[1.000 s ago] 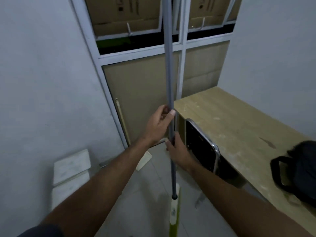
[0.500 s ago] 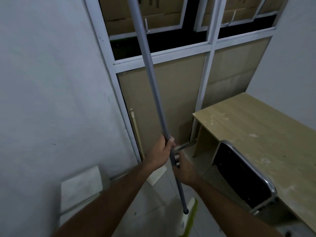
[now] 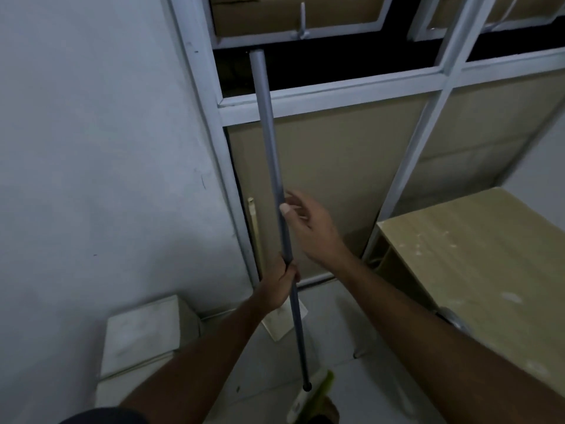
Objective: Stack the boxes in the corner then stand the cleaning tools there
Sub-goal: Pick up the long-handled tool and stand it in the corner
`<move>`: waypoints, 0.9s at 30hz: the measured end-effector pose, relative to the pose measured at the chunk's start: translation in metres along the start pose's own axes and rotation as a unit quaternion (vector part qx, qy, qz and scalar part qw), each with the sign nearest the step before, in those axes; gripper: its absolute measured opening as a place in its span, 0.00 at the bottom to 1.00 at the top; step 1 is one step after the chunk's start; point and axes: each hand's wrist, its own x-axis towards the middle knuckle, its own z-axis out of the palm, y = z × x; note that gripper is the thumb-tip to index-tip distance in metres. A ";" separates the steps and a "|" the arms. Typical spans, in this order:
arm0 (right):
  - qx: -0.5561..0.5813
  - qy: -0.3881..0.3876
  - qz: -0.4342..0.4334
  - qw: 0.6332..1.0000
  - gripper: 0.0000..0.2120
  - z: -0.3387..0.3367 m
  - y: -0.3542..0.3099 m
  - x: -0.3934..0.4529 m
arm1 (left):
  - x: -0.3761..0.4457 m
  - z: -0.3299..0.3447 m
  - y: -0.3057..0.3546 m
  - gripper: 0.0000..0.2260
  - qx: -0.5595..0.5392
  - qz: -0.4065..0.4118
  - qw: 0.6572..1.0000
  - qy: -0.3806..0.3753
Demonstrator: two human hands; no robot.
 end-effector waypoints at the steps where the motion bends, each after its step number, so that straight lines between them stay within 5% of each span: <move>1: 0.006 -0.019 -0.004 1.000 0.20 0.000 0.003 0.016 | 0.009 0.001 -0.001 0.16 -0.007 -0.012 1.000 0.010; 11: -0.077 -0.069 0.007 0.995 0.11 0.024 0.060 0.101 | 0.085 0.013 -0.033 0.23 -0.064 -0.065 0.994 0.067; 14: -0.099 -0.089 0.019 0.991 0.06 0.028 0.077 0.107 | 0.094 0.011 -0.043 0.22 -0.086 -0.091 0.991 0.049; 19: -0.184 -0.092 0.022 0.978 0.16 0.047 0.099 0.106 | 0.096 -0.004 -0.046 0.07 -0.098 -0.114 0.989 0.015; 27: -0.230 -0.132 0.067 0.962 0.12 0.079 0.112 0.116 | 0.105 -0.044 -0.044 0.08 -0.039 -0.122 0.991 0.047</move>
